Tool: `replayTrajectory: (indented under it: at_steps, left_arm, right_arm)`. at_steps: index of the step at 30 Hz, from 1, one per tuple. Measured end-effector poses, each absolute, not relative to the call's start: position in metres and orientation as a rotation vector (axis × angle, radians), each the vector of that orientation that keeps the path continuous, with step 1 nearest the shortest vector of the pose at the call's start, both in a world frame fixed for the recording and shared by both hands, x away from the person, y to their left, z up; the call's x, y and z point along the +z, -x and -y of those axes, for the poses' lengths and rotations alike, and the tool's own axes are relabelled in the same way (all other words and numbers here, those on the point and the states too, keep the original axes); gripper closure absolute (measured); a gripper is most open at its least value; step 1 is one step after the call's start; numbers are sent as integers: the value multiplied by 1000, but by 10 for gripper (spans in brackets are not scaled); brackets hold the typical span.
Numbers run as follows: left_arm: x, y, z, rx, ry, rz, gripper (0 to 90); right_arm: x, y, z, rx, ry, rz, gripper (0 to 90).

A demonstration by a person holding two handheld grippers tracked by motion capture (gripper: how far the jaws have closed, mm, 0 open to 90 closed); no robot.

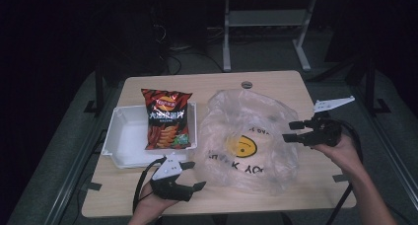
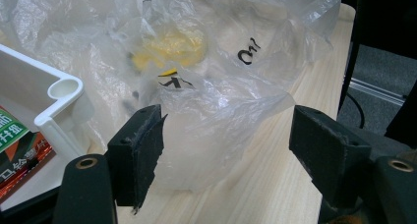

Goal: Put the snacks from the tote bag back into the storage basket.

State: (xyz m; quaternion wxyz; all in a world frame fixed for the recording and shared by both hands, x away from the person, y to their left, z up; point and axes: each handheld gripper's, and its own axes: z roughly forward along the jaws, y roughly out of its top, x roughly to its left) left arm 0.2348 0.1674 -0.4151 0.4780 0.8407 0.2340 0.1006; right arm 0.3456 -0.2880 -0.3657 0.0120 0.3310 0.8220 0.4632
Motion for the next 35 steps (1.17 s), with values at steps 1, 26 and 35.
replayTrajectory:
  at_steps: [1,26,35]
  left_arm:
    - [-415,-235,-168,245,-2053,-571,287]
    - [-416,-235,-168,246,-2057,-573,287]
    - [-417,-236,-167,243,-2058,-574,286]
  right_arm:
    - [-366,-344,289,1444,-1032,-2562,310]
    - [-389,-310,319,1481,-1086,-2511,306]
    - [-399,-301,325,1493,-1106,-2497,299]
